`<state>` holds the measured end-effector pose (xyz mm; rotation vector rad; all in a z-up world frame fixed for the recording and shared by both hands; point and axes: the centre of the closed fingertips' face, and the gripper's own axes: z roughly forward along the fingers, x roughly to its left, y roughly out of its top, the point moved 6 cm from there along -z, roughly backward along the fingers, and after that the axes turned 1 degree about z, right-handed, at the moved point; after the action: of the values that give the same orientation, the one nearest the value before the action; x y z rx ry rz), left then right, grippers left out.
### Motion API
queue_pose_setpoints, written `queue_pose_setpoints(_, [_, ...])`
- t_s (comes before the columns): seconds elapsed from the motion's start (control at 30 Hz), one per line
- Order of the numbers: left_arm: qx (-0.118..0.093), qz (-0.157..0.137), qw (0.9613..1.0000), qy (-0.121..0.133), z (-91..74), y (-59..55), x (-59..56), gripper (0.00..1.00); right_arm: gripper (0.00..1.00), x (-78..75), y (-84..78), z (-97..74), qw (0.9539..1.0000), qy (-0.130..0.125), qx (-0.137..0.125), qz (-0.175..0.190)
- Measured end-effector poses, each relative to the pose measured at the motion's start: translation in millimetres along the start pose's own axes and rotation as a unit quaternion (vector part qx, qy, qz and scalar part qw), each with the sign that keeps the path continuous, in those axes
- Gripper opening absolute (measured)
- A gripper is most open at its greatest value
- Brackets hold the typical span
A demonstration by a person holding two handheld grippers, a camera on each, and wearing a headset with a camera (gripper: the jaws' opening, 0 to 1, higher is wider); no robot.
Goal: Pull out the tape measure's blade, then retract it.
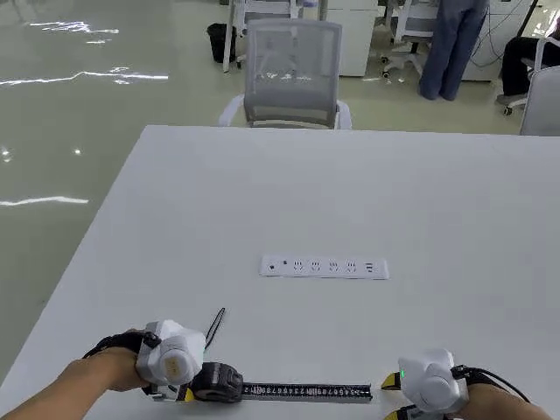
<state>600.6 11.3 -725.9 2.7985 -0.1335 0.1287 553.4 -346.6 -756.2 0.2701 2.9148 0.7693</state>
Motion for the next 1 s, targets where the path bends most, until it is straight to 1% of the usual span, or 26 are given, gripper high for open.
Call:
queue_pose_setpoints(0.17, [0.002,0.007,0.9999,0.011,-0.3,-0.1,0.1,0.26,0.36,3.4,1.6,-6.3,0.9997,-0.013,-0.011,0.015])
queue_pose_setpoints(0.27, [-0.002,0.006,0.9999,0.014,-3.6,1.4,-2.7,0.34,0.39,7.8,3.4,-10.8,0.9991,-0.022,-0.021,0.030])
queue_pose_setpoints(0.33, [-0.004,0.001,0.9998,0.018,-6.5,2.0,-4.1,0.36,0.41,10.6,4.3,-13.7,0.9989,-0.026,-0.021,0.034])
queue_pose_setpoints(0.4, [-0.004,-0.006,0.9998,0.021,-10.6,1.6,-7.3,0.38,0.43,14.8,6.1,-18.3,0.9984,-0.031,-0.025,0.040])
queue_pose_setpoints(0.43, [-0.005,-0.010,0.9996,0.024,-11.4,0.3,-8.9,0.41,0.43,16.9,7.2,-20.8,0.9976,-0.036,-0.028,0.051])
queue_pose_setpoints(0.53, [-0.006,-0.027,0.9991,0.033,-14.2,-2.6,-13.8,0.48,0.47,21.4,9.8,-26.9,0.9962,-0.048,-0.034,0.064])
queue_pose_setpoints(0.57, [-0.010,-0.034,0.9988,0.035,-16.0,-2.9,-15.9,0.48,0.49,23.0,10.1,-28.5,0.9959,-0.051,-0.034,0.067])
queue_pose_setpoints(0.6, [-0.017,-0.046,0.9981,0.037,-18.3,-3.1,-18.7,0.48,0.51,25.6,10.7,-31.1,0.9954,-0.054,-0.034,0.072])
queue_pose_setpoints(0.67, [-0.027,-0.070,0.9961,0.047,-20.9,-3.2,-21.8,0.49,0.55,28.2,12.1,-35.5,0.9938,-0.063,-0.038,0.083])
queue_pose_setpoints(0.7, [-0.033,-0.085,0.9947,0.049,-22.7,-4.0,-24.5,0.51,0.56,30.3,13.4,-38.7,0.9921,-0.069,-0.043,0.096])
queue_pose_setpoints(0.73, [-0.038,-0.098,0.9931,0.053,-24.0,-4.4,-26.2,0.53,0.57,31.4,13.5,-39.9,0.9914,-0.072,-0.047,0.099])
queue_pose_setpoints(0.83, [-0.052,-0.124,0.9889,0.064,-29.9,-5.7,-33.0,0.59,0.60,37.3,16.1,-46.2,0.9888,-0.084,-0.052,0.111])
queue_pose_setpoints(0.87, [-0.059,-0.142,0.9857,0.068,-32.4,-6.1,-36.6,0.60,0.63,40.1,16.9,-48.2,0.9862,-0.089,-0.055,0.128])
queue_pose_setpoints(0.9, [-0.066,-0.154,0.9833,0.072,-34.3,-5.9,-38.8,0.60,0.66,42.3,17.1,-49.3,0.9848,-0.090,-0.055,0.138])
queue_pose_setpoints(0.93, [-0.071,-0.161,0.9816,0.074,-36.0,-5.6,-41.2,0.62,0.68,43.6,17.0,-50.0,0.9838,-0.092,-0.054,0.144])
queue_pose_setpoints(0.97, [-0.076,-0.174,0.9786,0.080,-39.2,-5.7,-45.3,0.63,0.69,46.0,17.7,-51.6,0.9828,-0.097,-0.057,0.147])
queue_pose_setpoints(1.0, [-0.080,-0.178,0.9771,0.085,-40.9,-5.6,-47.7,0.65,0.70,47.8,18.9,-53.4,0.9817,-0.102,-0.059,0.149])
